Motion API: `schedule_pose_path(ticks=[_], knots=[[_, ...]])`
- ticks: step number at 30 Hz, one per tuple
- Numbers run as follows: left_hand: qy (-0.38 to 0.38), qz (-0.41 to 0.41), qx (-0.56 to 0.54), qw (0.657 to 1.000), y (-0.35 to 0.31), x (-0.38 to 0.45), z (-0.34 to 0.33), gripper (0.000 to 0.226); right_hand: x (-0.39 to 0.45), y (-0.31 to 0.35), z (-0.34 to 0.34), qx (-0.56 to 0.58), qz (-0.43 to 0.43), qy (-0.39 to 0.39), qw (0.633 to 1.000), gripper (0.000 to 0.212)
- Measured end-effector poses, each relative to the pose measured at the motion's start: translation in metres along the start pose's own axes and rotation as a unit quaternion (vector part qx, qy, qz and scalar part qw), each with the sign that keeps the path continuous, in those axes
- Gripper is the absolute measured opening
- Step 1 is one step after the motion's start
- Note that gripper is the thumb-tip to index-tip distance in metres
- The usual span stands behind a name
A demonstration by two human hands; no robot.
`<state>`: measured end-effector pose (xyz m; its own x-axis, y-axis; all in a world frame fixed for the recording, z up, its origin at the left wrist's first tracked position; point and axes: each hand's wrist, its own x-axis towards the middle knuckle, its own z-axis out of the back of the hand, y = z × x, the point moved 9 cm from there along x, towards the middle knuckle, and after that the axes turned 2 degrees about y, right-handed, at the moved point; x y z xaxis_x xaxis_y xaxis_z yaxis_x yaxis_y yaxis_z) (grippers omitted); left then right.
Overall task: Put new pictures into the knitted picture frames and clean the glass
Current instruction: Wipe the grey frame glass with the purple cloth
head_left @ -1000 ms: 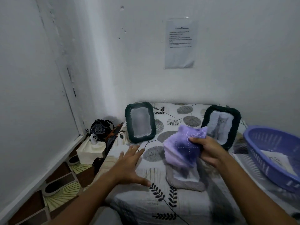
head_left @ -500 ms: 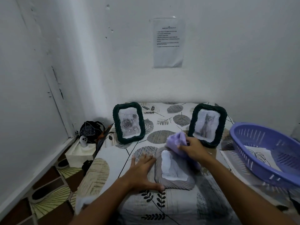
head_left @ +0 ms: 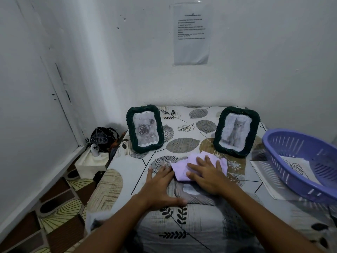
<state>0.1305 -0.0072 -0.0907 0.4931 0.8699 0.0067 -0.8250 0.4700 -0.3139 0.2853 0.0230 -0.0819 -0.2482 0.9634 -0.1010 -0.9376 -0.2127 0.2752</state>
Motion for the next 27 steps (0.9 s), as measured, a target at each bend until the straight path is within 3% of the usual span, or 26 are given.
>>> schedule_pose_path(ticks=[5, 9, 16, 21, 24, 27], knots=[[-0.016, 0.003, 0.012, 1.000, 0.002, 0.002, -0.002, 0.105, 0.002, -0.009, -0.004, -0.013, -0.102, -0.014, 0.995, 0.080], [-0.028, 0.003, 0.020, 0.999, 0.001, 0.002, -0.002, 0.104, 0.007, -0.008, -0.010, -0.057, -0.107, -0.005, 0.993, 0.096], [-0.029, 0.008, 0.027, 0.999, 0.000, 0.001, 0.000, 0.110, 0.001, -0.008, -0.009, -0.087, -0.011, 0.037, 0.996, 0.082], [-0.026, 0.020, 0.042, 0.999, 0.004, 0.001, -0.002, 0.124, -0.006, -0.022, 0.004, -0.050, 0.073, 0.127, 0.988, 0.067], [-0.023, 0.021, 0.039, 0.999, 0.004, 0.001, -0.002, 0.124, -0.006, -0.027, 0.013, 0.040, 0.033, 0.143, 0.988, 0.071], [-0.022, 0.022, 0.034, 0.999, 0.003, 0.001, -0.002, 0.122, -0.007, -0.020, 0.022, 0.062, -0.048, 0.049, 0.996, 0.078]])
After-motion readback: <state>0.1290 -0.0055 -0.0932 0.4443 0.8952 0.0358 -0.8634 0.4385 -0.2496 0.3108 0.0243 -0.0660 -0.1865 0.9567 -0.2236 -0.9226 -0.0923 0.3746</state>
